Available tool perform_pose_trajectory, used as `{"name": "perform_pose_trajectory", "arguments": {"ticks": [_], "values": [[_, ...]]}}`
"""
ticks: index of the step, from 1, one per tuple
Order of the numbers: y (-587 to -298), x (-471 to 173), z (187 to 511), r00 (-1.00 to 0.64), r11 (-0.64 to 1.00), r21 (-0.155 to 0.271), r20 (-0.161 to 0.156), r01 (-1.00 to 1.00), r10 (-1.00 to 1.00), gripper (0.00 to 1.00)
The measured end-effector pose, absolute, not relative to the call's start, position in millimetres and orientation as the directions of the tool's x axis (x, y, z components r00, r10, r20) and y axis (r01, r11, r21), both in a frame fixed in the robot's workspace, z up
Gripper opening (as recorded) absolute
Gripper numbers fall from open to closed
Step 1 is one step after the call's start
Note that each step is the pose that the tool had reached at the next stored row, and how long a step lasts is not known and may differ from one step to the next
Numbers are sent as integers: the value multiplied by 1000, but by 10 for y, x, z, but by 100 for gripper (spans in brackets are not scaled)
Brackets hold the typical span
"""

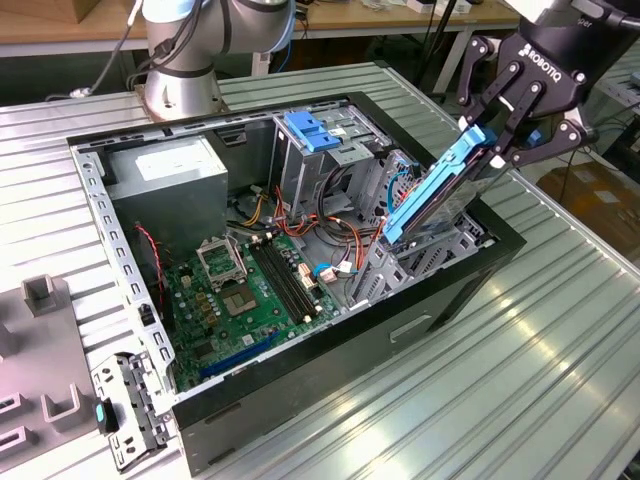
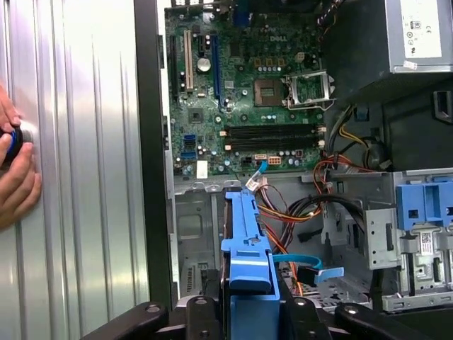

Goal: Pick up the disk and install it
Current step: 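Insert the disk into the insertion slot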

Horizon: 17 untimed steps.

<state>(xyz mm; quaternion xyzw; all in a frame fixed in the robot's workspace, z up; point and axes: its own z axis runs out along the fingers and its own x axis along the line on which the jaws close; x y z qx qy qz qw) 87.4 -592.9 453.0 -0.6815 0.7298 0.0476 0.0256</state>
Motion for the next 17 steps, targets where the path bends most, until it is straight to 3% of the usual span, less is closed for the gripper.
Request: {"name": "perform_pose_trajectory", "arguments": {"ticks": [7,13,17], "values": [[-5929,739,4531,-64,65,-8,-93,-998,-994,37],[-5878,702,4530,-62,62,-32,-16,-998,-998,37],[-5871,702,4527,-61,62,-32,-18,-998,-998,37]]}}
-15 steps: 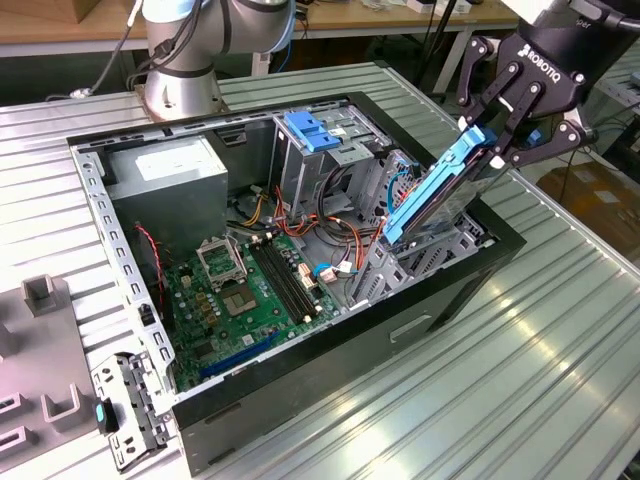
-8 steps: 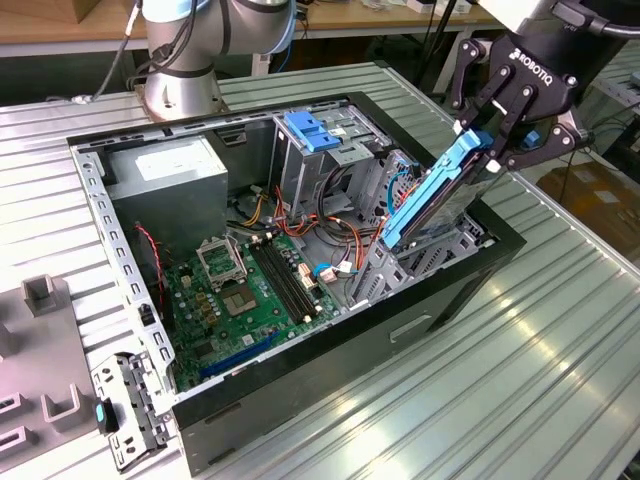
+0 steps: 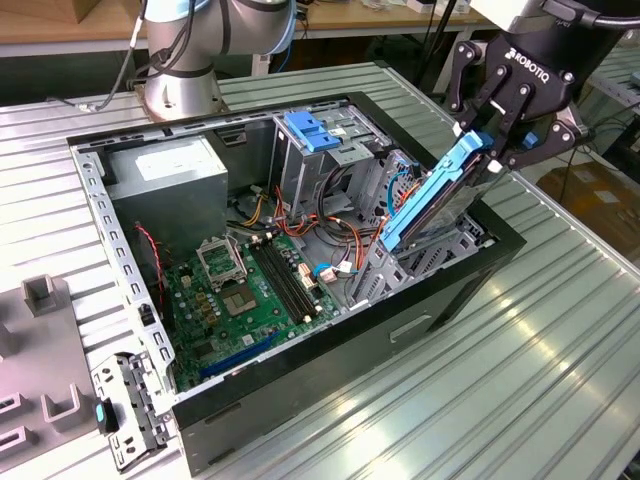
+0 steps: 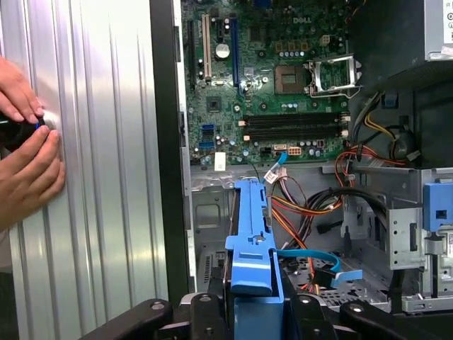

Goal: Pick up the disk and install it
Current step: 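Insert the disk into the insertion slot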

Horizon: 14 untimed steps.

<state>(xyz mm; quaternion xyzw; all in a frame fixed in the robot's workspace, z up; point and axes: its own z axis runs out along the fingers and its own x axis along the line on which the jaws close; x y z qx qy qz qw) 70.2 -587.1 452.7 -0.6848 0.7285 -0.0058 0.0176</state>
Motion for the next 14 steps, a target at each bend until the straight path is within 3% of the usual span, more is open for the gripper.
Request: {"name": "perform_pose_trajectory", "arguments": {"ticks": [14], "values": [[-5841,702,4596,-62,62,-22,-18,-998,-998,37]]}}
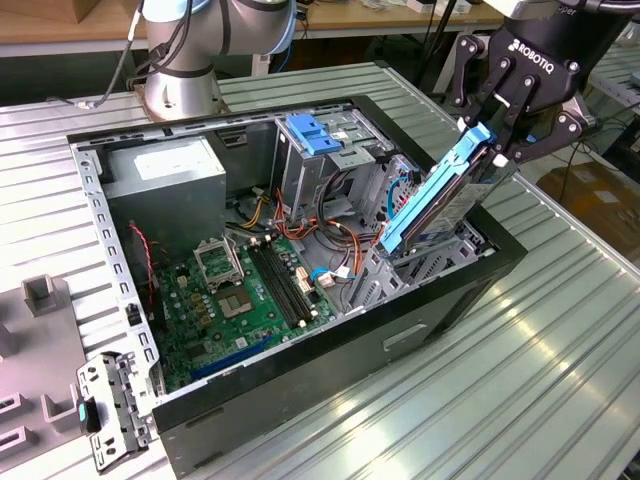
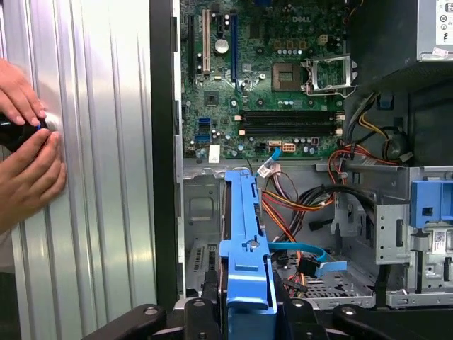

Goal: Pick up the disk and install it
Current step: 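Insert the disk into the insertion slot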

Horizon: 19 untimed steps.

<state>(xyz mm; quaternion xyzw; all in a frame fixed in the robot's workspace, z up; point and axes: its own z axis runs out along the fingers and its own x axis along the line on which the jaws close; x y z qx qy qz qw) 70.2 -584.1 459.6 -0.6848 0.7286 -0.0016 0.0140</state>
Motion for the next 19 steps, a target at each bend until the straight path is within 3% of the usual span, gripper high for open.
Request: {"name": "perform_pose_trajectory", "arguments": {"ticks": [8,10,15,19], "values": [[-5799,704,4639,-60,61,-22,-19,-998,-998,37],[-5792,703,4639,-60,61,-20,-40,-998,-997,37],[-5793,704,4630,-60,61,-21,-43,-998,-997,37],[-5791,705,4641,-59,61,-43,-44,-997,-997,37]]}}
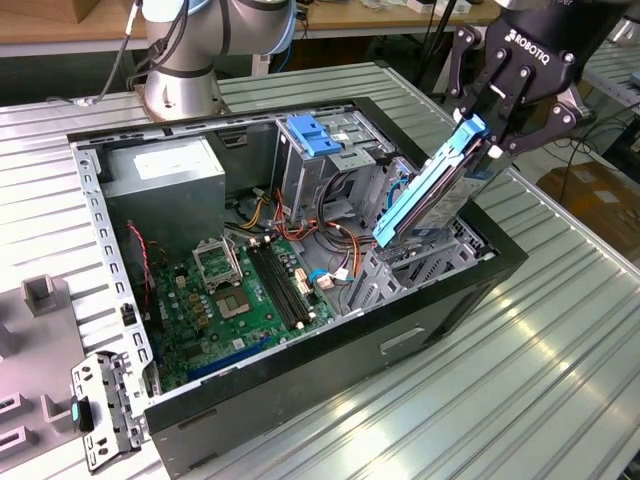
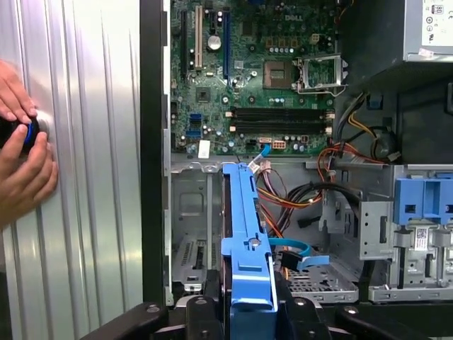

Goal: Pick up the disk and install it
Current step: 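Insert the disk into the insertion slot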

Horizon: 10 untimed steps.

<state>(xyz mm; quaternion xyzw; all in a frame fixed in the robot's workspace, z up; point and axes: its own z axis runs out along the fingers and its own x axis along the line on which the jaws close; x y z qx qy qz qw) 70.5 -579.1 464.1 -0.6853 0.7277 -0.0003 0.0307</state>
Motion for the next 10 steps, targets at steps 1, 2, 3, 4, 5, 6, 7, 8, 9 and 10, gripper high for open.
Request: {"name": "perform_pose_trajectory", "arguments": {"ticks": [1,2,3,4,5,6,7,8,9,10], "values": [[-5790,705,4650,-59,61,-47,-45,-997,-997,37],[-5788,705,4663,-58,61,-54,-45,-997,-997,37],[-5787,704,4676,-58,61,-60,-45,-996,-997,37],[-5786,701,4687,-58,61,-67,-46,-996,-997,37],[-5786,694,4698,-57,61,-76,-46,-995,-997,37],[-5785,682,4705,-57,61,-89,-47,-994,-997,37],[-5784,671,4706,-56,61,-101,-48,-993,-997,37],[-5785,656,4706,-55,61,-121,-49,-991,-997,37],[-5785,650,4706,-55,61,-132,-49,-989,-997,37],[-5785,634,4706,-53,61,-162,-51,-985,-997,37]]}}
